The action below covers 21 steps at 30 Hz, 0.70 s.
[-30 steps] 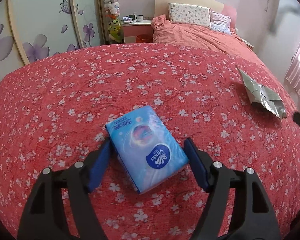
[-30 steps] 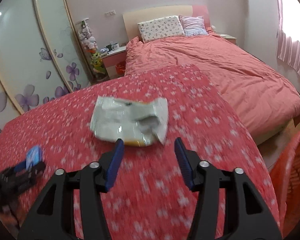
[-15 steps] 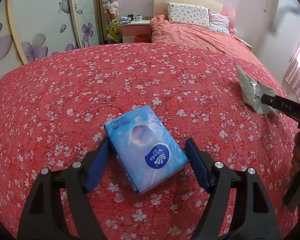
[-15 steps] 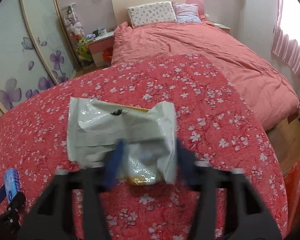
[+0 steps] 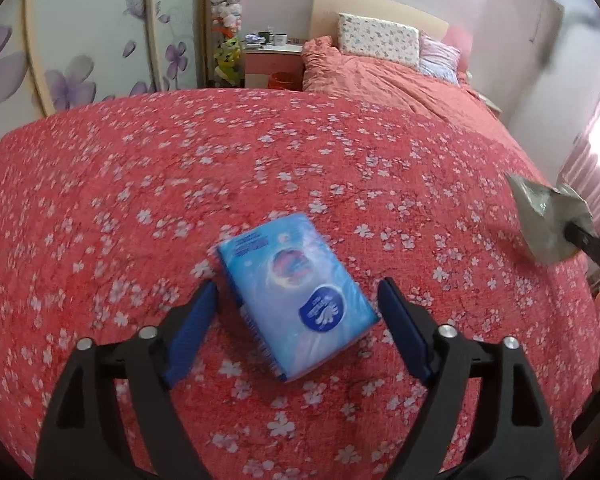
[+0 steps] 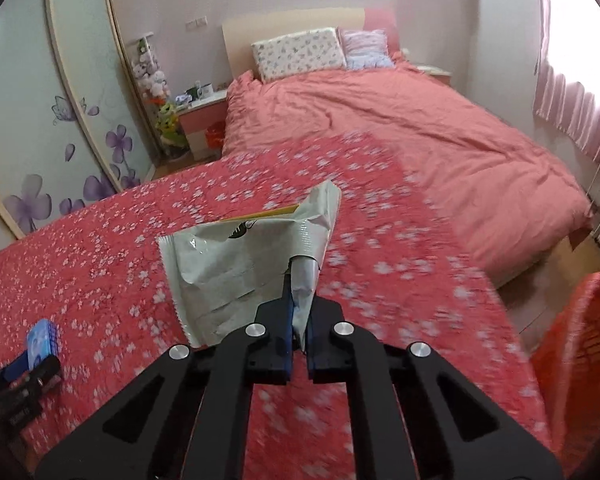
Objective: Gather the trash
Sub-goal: 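Lift the tissue pack with the left tool while the right tool grasps the silver foil wrapper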
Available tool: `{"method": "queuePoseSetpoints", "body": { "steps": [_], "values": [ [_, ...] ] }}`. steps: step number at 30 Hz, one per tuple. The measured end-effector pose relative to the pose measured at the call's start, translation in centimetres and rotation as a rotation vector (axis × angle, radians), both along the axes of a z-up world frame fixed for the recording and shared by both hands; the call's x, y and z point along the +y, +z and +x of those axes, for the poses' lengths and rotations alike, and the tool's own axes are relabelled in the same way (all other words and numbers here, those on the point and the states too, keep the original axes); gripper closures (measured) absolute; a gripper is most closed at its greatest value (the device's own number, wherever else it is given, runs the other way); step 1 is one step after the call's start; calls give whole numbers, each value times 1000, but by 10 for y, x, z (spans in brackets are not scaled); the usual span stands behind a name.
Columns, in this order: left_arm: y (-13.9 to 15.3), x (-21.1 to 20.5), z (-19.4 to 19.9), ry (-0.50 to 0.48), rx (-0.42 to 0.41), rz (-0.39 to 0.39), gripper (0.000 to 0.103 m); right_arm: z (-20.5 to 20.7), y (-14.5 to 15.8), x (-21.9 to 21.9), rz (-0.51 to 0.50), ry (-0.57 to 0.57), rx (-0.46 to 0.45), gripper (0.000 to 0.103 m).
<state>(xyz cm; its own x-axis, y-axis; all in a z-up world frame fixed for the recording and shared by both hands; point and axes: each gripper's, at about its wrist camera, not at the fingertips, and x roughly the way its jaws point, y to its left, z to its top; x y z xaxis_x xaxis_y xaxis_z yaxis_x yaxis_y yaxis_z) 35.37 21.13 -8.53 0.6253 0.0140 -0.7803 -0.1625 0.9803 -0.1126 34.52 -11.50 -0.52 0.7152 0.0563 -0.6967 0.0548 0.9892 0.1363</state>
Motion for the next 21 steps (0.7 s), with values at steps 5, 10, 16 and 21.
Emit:
{"method": "queuePoseSetpoints", "body": {
  "steps": [5,10,16,21],
  "values": [
    [4,8,-5,67,-5,-39,19,-10,2,-11,-4,1,-3,98],
    [5,0,9,133,35,-2,35,-14,-3,-18,18,3,16,98],
    [8,-13,9,144,24,51,44,-20,-4,-23,34,8,15,98],
    [17,-15,-1,123,0,57,47,-38,6,-33,62,4,-12,98]
  ]
}}
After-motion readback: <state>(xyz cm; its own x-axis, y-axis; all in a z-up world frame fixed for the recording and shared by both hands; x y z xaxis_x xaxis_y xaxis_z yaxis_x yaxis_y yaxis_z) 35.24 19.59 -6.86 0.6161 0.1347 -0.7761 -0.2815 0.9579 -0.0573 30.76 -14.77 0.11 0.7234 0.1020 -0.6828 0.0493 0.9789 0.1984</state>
